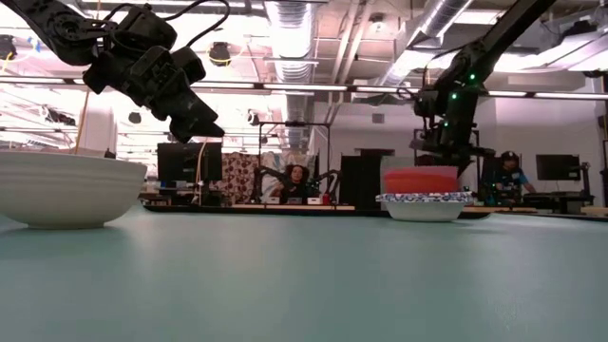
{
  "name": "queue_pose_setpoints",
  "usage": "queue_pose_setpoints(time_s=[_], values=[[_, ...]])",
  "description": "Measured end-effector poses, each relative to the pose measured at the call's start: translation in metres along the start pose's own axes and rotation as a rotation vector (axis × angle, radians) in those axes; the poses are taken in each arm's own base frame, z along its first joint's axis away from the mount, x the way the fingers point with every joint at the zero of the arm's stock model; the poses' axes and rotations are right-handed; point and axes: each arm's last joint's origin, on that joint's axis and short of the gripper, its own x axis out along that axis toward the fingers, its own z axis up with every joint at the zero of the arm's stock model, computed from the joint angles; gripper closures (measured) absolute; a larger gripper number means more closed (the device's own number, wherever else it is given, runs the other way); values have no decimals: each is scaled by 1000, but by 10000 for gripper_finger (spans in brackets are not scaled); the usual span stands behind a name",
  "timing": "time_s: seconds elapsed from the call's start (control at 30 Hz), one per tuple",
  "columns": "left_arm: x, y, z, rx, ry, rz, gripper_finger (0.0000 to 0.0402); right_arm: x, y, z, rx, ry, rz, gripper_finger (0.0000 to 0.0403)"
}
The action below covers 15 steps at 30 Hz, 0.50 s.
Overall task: Nest bowls inside each other by size order
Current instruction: Stack the pink bowl on top of the orange bowl
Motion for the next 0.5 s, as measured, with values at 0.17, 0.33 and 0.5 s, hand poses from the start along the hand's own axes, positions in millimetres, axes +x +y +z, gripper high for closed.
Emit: queue_pose_setpoints(time_s=[0.17, 0.33, 0.5], values=[[0, 0, 0, -2, 0, 0, 178, 12, 2, 0, -6, 27, -4, 330], [0, 0, 0, -2, 0, 0, 178, 8, 3, 1, -12, 2, 6, 329], [0, 0, 0, -1, 0, 1, 178, -11, 3, 2, -14, -57, 24, 329]])
